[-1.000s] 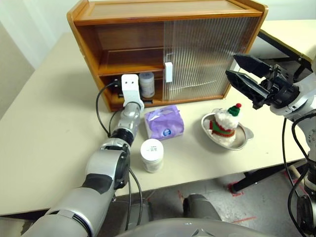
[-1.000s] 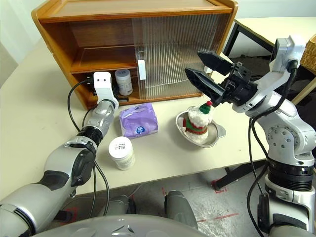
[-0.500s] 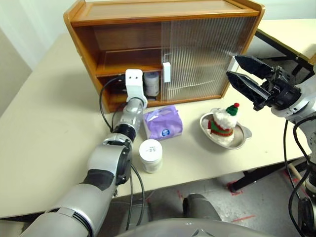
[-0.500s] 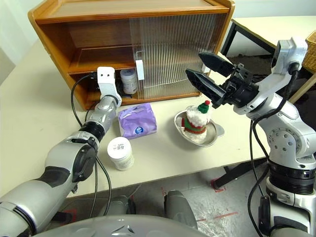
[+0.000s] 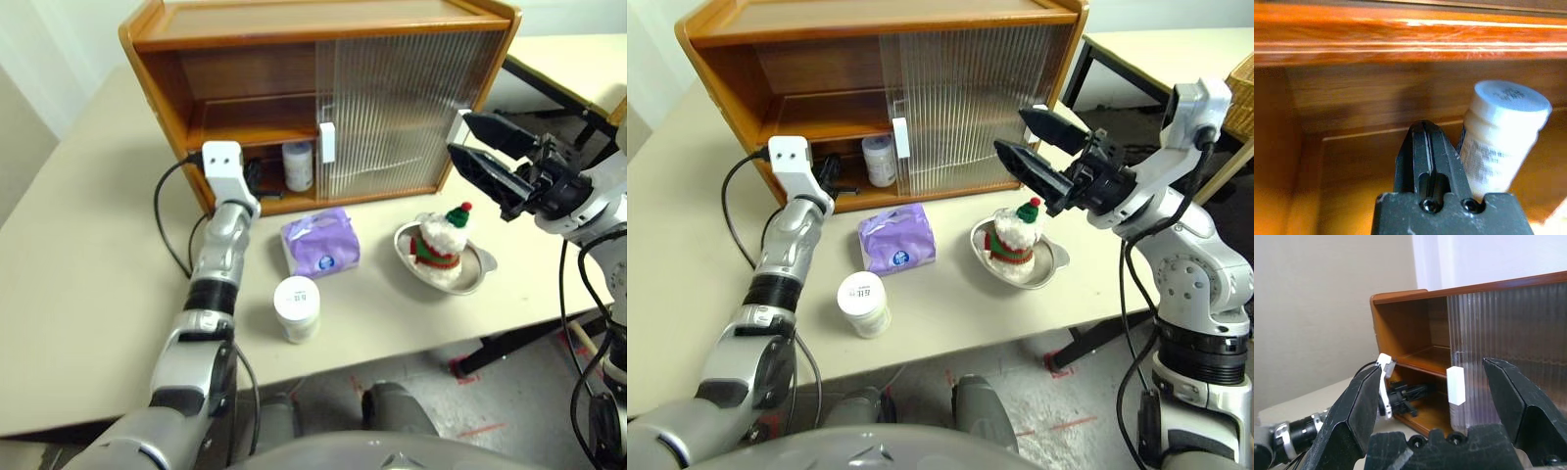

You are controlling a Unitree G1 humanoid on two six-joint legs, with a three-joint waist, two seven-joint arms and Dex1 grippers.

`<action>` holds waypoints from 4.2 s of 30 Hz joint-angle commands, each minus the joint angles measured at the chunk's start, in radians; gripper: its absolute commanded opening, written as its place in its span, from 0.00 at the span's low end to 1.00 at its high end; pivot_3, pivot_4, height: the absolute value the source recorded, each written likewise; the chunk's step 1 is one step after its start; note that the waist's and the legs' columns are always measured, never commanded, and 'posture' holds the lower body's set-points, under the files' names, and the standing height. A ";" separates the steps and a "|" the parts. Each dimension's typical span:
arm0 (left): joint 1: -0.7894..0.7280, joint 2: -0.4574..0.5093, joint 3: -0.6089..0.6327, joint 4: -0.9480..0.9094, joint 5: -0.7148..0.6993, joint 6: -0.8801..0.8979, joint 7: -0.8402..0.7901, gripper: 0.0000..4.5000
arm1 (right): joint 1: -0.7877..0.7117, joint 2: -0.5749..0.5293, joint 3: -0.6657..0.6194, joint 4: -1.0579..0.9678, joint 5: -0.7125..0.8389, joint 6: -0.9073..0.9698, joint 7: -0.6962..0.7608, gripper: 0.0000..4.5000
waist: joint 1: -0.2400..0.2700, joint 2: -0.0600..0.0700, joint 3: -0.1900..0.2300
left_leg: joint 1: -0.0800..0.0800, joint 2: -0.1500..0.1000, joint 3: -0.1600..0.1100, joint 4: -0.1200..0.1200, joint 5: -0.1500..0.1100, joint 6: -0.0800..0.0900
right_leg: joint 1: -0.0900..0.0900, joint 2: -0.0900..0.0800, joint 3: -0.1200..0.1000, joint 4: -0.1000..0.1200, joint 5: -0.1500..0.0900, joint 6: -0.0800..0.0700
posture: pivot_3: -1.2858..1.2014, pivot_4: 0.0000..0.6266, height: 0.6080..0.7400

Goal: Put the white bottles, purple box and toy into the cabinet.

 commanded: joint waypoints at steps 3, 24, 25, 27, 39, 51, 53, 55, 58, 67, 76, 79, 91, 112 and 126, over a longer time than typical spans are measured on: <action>0.099 0.058 -0.037 -0.288 -0.190 0.197 -0.283 0.00 | -0.024 0.007 0.021 0.027 -0.010 -0.014 0.020 1.00 | 0.002 0.000 0.000 | 0.000 0.000 0.000 0.000 0.000 0.000 | 0.000 0.000 0.000 0.000 0.000 0.000 | 0.48 0.00 1.00; 0.305 0.507 -0.045 -0.115 -0.337 -0.100 -1.303 0.99 | -0.048 -0.001 0.027 0.039 -0.008 0.000 0.036 1.00 | 0.012 0.004 0.002 | 0.002 0.001 0.001 -0.008 0.000 0.000 | -0.003 -0.003 0.000 0.000 -0.006 -0.007 | 0.49 0.00 1.00; 0.303 0.515 -0.049 -0.089 -0.328 -0.127 -1.328 0.99 | -0.049 -0.002 0.027 0.039 -0.009 0.000 0.036 1.00 | 0.015 0.004 0.002 | 0.002 0.001 0.001 -0.009 0.000 0.000 | -0.004 -0.003 0.000 0.000 -0.006 -0.007 | 0.49 0.00 1.00; 0.306 0.535 -0.074 -0.045 -0.304 -0.203 -1.386 0.99 | -0.052 -0.004 0.027 0.042 -0.009 0.002 0.038 1.00 | 0.022 0.004 0.002 | 0.002 0.001 0.001 -0.010 0.000 0.000 | -0.005 -0.005 0.000 0.000 -0.007 -0.008 | 0.49 0.00 1.00; 0.354 0.554 -0.273 -0.036 -0.320 -0.351 -1.437 0.99 | -0.076 -0.010 0.033 0.053 -0.011 0.011 0.039 1.00 | 0.031 0.006 0.001 | -0.009 0.003 0.001 -0.011 0.002 0.003 | -0.018 -0.008 0.000 0.004 -0.006 -0.010 | 0.49 0.00 1.00; 0.344 0.469 -0.287 -0.156 -0.324 -0.224 -1.436 0.99 | -0.073 -0.011 0.032 0.048 -0.011 0.012 0.036 1.00 | 0.027 0.006 0.001 | -0.009 0.002 0.001 -0.008 0.003 0.005 | -0.016 -0.001 0.000 0.005 -0.005 -0.008 | 0.48 0.00 1.00; 0.353 0.474 -0.294 -0.173 -0.332 -0.207 -1.437 0.99 | -0.071 -0.013 0.030 0.048 -0.011 0.012 0.036 1.00 | 0.025 0.006 0.001 | -0.009 0.002 0.002 -0.008 0.003 0.006 | -0.016 0.000 0.000 0.006 -0.005 -0.008 | 0.48 0.00 1.00; 0.359 0.478 -0.302 -0.187 -0.337 -0.190 -1.437 0.99 | -0.069 -0.015 0.028 0.047 -0.011 0.013 0.036 1.00 | 0.024 0.006 0.001 | -0.009 0.002 0.002 -0.008 0.003 0.006 | -0.016 0.000 0.001 0.006 -0.005 -0.008 | 0.48 0.00 1.00; 0.361 0.471 -0.303 -0.192 -0.333 -0.181 -1.437 0.99 | -0.067 -0.017 0.028 0.045 -0.011 0.013 0.034 1.00 | 0.025 0.006 0.001 | -0.009 0.002 0.002 -0.007 0.004 0.006 | -0.016 0.000 0.001 0.007 -0.005 -0.008 | 0.48 0.00 1.00; 0.340 0.423 -0.331 -0.160 -0.320 -0.189 -1.437 0.99 | -0.057 -0.031 0.017 0.033 -0.005 0.026 0.031 1.00 | 0.024 0.006 0.001 | -0.010 0.002 0.002 0.001 0.004 0.006 | -0.015 0.000 0.001 0.007 -0.004 -0.007 | 0.47 0.00 1.00; 0.319 0.418 -0.347 -0.124 -0.324 -0.202 -1.437 0.99 | -0.047 -0.028 0.014 0.019 -0.005 0.025 0.020 1.00 | 0.021 0.006 0.001 | -0.010 0.002 0.002 0.003 0.004 0.007 | -0.015 0.001 0.001 0.008 -0.004 -0.006 | 0.47 0.00 1.00; 0.313 0.410 -0.347 -0.104 -0.320 -0.213 -1.437 0.99 | -0.044 -0.027 0.013 0.015 -0.004 0.024 0.016 1.00 | 0.021 0.006 0.001 | -0.010 0.002 0.002 0.003 0.004 0.007 | -0.015 0.001 0.002 0.008 -0.004 -0.006 | 0.47 0.00 1.00; 0.300 0.351 -0.314 -0.028 -0.299 -0.212 -1.430 0.68 | -0.043 -0.030 0.012 0.014 -0.003 0.023 0.016 1.00 | 0.021 0.007 0.000 | -0.010 0.002 0.002 0.003 0.004 0.007 | -0.014 0.001 0.002 0.008 -0.003 -0.006 | 0.47 0.00 1.00; 0.321 0.421 -0.141 -0.154 -0.381 -0.030 -1.349 0.68 | -0.069 -0.004 0.043 0.055 -0.025 0.007 0.043 1.00 | 0.024 0.007 0.000 | -0.010 0.003 0.002 0.003 0.004 0.008 | -0.014 0.002 0.002 0.008 -0.002 -0.005 | 0.49 0.00 1.00; 0.218 0.348 0.043 -0.145 -0.383 0.077 -0.958 0.68 | -0.073 0.019 0.049 0.067 -0.041 0.005 0.056 1.00 | 0.035 0.006 0.000 | -0.010 0.002 0.002 0.003 0.004 0.007 | -0.014 0.001 0.002 0.008 -0.001 -0.004 | 0.49 0.00 1.00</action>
